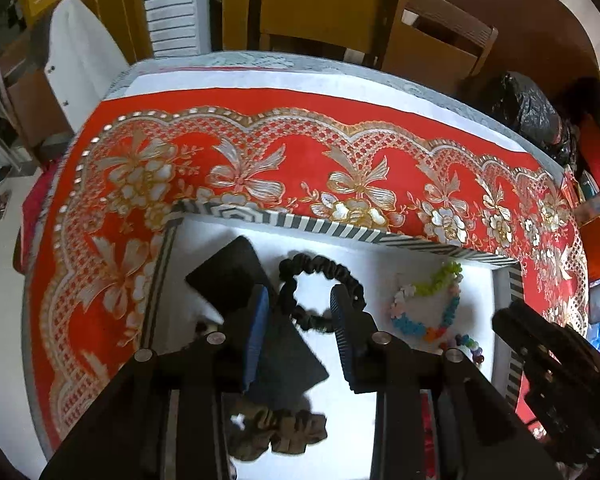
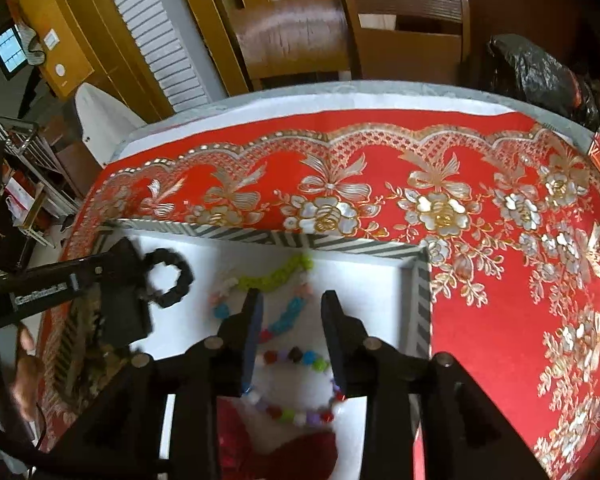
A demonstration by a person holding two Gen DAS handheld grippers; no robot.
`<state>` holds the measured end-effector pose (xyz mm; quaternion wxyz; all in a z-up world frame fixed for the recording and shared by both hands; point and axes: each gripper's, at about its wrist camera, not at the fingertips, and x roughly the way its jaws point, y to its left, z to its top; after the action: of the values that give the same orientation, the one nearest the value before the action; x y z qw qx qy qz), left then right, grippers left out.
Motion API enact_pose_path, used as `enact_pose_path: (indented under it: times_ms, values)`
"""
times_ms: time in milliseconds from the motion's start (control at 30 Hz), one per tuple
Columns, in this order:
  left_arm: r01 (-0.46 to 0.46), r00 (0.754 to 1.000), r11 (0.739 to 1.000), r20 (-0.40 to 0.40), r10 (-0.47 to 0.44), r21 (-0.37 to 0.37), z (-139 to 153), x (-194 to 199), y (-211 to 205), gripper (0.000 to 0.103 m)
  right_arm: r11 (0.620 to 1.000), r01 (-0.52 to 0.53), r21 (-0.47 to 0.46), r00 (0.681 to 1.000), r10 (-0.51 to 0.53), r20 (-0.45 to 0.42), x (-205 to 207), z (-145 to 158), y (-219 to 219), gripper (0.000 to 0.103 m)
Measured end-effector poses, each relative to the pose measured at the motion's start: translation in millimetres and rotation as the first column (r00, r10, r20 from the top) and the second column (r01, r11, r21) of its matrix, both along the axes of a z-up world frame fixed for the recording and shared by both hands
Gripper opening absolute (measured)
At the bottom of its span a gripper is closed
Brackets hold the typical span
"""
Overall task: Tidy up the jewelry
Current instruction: 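Carry the black bracelet and blue-green beads into the tray while opening both grippers, then withdraw both grippers from the tray toward the remaining bracelets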
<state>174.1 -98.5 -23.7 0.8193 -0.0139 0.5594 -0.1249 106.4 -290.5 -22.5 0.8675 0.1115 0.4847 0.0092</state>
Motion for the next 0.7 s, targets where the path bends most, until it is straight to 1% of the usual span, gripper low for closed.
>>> enact_pose_path:
  times_ms: [100,167,300,467,700]
  values:
    - [-0.011,1.000,1.000,0.014,0.011,0.005,9,-14,3,0.019,1.000,0.000,-0.005,1.000,0.000,0.030,-15,15,6,0.035]
    - [-0.013,1.000,1.000,0.024,0.012,0.015,14,-21,3,0.019,1.000,0.008,0.007,0.999,-0.009,0.040,-24,21,8,0.044]
    - [-0.012,0.999,0.999,0.051,0.011,0.030,26,-42,7,0.019,1.000,-0.006,-0.001,0.998,0.006,0.056,-44,34,19,0.044]
    - [-0.011,0.997,0.999,0.080,0.007,0.050,38,-68,13,0.019,1.000,-0.010,0.013,0.997,0.009,0.071,-71,50,27,0.044]
    - [-0.013,0.994,0.998,0.111,0.006,0.057,51,-103,18,0.019,1.000,-0.020,0.003,0.994,0.020,0.108,-105,70,34,0.047]
